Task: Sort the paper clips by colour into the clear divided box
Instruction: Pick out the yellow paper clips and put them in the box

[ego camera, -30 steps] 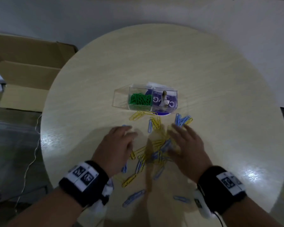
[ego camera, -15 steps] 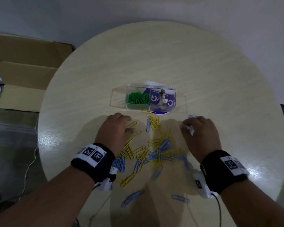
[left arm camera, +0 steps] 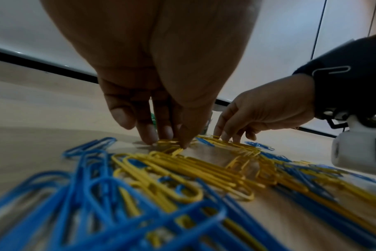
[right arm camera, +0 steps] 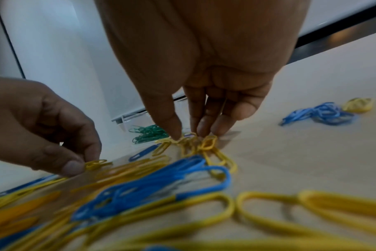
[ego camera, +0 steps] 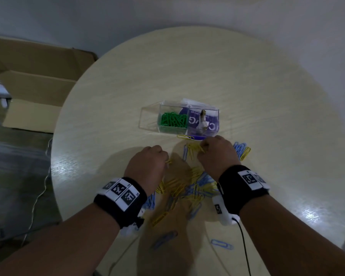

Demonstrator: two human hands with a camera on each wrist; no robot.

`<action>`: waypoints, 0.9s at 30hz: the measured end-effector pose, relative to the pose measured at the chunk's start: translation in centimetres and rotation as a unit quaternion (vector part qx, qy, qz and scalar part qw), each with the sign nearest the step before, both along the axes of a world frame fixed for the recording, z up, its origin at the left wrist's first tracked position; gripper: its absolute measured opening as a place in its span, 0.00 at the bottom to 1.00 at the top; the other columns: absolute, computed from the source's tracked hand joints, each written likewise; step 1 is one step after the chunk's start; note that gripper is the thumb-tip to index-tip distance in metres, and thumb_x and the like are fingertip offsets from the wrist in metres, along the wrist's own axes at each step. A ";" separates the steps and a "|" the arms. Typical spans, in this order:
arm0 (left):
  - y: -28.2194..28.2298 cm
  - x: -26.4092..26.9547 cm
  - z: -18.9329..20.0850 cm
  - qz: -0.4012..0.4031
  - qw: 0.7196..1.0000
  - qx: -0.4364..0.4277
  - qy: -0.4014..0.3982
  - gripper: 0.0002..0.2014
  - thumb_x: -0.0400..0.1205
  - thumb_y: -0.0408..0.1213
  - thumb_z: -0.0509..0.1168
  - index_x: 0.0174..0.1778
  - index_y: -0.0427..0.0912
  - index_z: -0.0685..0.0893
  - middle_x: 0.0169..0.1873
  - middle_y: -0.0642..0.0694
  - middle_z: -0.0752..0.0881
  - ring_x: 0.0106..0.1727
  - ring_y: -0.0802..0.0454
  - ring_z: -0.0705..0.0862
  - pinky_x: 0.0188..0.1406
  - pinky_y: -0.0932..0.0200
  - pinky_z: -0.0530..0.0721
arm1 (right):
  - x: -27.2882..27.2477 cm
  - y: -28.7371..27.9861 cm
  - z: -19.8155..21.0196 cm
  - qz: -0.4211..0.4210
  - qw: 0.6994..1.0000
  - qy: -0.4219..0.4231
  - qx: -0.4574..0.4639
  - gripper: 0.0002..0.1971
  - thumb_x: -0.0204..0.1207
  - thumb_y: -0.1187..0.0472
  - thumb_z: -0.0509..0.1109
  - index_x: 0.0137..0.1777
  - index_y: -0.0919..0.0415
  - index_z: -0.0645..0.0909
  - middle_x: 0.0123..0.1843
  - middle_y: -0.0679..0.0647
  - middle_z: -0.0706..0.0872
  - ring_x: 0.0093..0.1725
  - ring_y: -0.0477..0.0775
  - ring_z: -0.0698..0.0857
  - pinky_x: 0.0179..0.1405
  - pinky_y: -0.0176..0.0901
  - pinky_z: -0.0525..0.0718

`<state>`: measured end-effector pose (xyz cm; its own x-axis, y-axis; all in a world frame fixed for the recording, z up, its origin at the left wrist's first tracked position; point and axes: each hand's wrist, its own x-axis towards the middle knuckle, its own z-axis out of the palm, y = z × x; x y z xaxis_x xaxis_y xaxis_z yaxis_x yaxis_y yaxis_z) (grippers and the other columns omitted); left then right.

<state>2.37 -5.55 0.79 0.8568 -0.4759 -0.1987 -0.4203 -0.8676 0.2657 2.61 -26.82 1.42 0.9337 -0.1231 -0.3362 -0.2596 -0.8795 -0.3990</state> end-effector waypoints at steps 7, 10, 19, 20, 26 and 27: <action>-1.2 0.2 1.3 -0.042 0.989 0.139 0.011 0.14 0.58 0.33 0.82 0.30 0.42 0.82 0.28 0.44 0.81 0.25 0.43 0.81 0.20 0.59 0.62 | 0.5 0.4 -0.2 0.086 0.992 -0.033 -0.089 0.10 0.73 0.57 0.65 0.50 0.59 0.84 0.48 0.60 0.85 0.50 0.65 0.80 0.48 0.51 0.81; -1.5 0.5 1.2 -0.063 0.986 0.155 -0.002 0.18 0.51 0.36 0.84 0.25 0.44 0.80 0.24 0.46 0.79 0.20 0.45 0.79 0.19 0.61 0.58 | 0.1 0.4 -0.3 0.084 0.992 -0.025 -0.093 0.10 0.71 0.59 0.64 0.47 0.61 0.83 0.46 0.61 0.85 0.49 0.65 0.81 0.44 0.51 0.80; -3.1 2.4 4.9 0.088 0.992 -0.092 0.027 0.07 0.75 0.43 0.67 0.35 0.44 0.84 0.35 0.45 0.84 0.39 0.44 0.83 0.36 0.53 0.78 | -1.1 -1.0 2.4 -0.054 0.992 -0.094 0.063 0.05 0.68 0.56 0.71 0.42 0.54 0.87 0.40 0.51 0.89 0.43 0.55 0.85 0.41 0.44 0.80; -3.7 3.0 5.6 0.113 0.984 -0.134 0.017 0.07 0.74 0.42 0.68 0.34 0.43 0.86 0.33 0.45 0.85 0.37 0.45 0.83 0.35 0.55 0.78 | -1.2 -1.3 2.9 -0.086 0.987 -0.103 0.093 0.03 0.68 0.56 0.72 0.41 0.52 0.86 0.37 0.48 0.88 0.41 0.52 0.85 0.39 0.41 0.79; -7.2 7.8 6.6 0.167 0.959 -0.229 0.007 0.07 0.74 0.37 0.68 0.35 0.40 0.90 0.33 0.41 0.90 0.40 0.42 0.87 0.43 0.50 0.84 | 0.1 -2.7 4.8 -0.163 0.964 -0.145 0.154 0.01 0.68 0.56 0.75 0.39 0.51 0.86 0.33 0.47 0.89 0.38 0.46 0.87 0.38 0.36 0.79; -7.6 8.4 6.3 0.165 0.960 -0.226 0.019 0.08 0.76 0.37 0.67 0.35 0.39 0.89 0.33 0.40 0.90 0.39 0.41 0.87 0.43 0.49 0.85 | 0.5 -2.9 4.9 -0.169 0.962 -0.143 0.157 0.02 0.68 0.56 0.75 0.39 0.52 0.86 0.33 0.48 0.90 0.37 0.47 0.87 0.39 0.39 0.81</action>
<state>10.79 -13.18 7.05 0.9721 -0.2241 -0.0696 -0.1246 -0.7443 0.6561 3.08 -29.72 6.36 0.9180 -0.3709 -0.1406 -0.3495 -0.5890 -0.7286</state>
